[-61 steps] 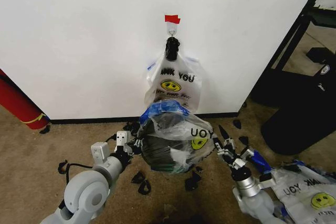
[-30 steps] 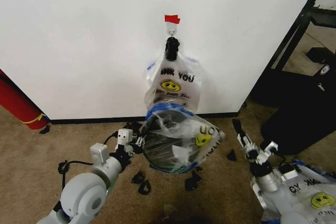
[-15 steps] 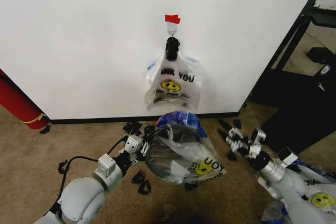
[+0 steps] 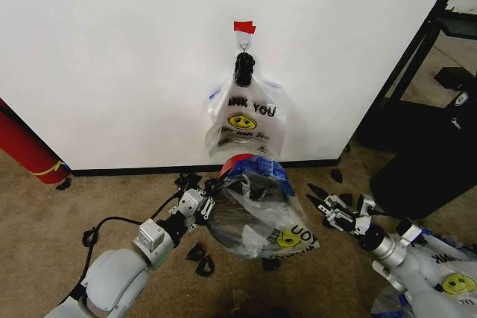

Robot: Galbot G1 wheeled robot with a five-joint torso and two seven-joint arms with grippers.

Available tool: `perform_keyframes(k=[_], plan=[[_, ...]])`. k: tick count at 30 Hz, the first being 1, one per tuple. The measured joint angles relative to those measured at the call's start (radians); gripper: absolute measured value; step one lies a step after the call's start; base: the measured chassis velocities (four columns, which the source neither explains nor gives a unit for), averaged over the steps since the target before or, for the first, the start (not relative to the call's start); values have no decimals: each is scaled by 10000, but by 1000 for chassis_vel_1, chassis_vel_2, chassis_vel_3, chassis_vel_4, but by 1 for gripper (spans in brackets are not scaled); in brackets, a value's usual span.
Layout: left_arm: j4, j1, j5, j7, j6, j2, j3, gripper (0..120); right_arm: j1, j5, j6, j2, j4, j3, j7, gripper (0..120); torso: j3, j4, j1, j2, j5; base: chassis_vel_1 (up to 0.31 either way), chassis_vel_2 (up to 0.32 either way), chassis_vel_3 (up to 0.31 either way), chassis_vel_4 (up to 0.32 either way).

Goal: Pick up the garbage bag from the wall and place it over the trash bin.

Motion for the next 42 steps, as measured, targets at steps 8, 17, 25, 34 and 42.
perform_keyframes(k=[8, 17, 25, 34, 42], plan=[[-217, 72, 185, 206, -155, -32, -30, 4, 155, 87, -9, 123, -354, -439, -295, 51, 0, 1, 0, 0, 0, 0, 0, 0, 0], [-440, 99, 255, 291, -179, -55, -39, 4, 149, -105, -27, 174, -454, -466, -632, 34, 0, 0, 0, 0, -1, 0, 0, 0, 0], [-500, 124, 303, 314, -205, -75, -45, 4, 205, -207, 316, 216, -596, -481, -796, 4, 0, 0, 0, 0, -1, 0, 0, 0, 0], [-746, 226, 99, 1011, -282, -191, -77, 4, 361, 738, 1747, 436, -552, -1062, -6, 0, 0, 0, 0, 0, -1, 0, 0, 0, 0], [-611, 230, -371, 1829, -304, -263, -108, 4, 482, 1055, 2717, 562, -549, -1250, 619, 0, 0, 1, 0, 0, -1, 0, 0, 0, 0]])
